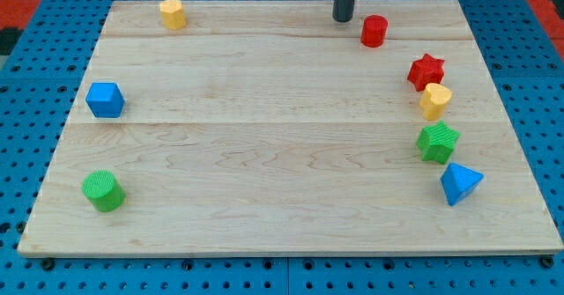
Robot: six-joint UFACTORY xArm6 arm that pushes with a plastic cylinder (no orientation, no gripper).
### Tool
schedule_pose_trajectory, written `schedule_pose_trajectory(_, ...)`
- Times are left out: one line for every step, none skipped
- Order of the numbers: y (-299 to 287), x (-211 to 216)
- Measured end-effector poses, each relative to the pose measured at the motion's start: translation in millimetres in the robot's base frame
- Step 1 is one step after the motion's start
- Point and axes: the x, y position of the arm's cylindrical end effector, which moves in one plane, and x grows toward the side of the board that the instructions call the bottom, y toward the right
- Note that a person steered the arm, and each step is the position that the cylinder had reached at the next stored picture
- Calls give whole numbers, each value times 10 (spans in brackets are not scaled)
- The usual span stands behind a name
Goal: Move the red blocks to the top of the heart
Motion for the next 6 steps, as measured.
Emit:
schedule_pose_trajectory(92, 319)
schedule_pose_trajectory(391, 253)
schedule_pose_trajectory(13, -151)
schedule_pose_trajectory(347, -251)
schedule_pose_trajectory(445, 154)
schedule_pose_trajectory(552, 125)
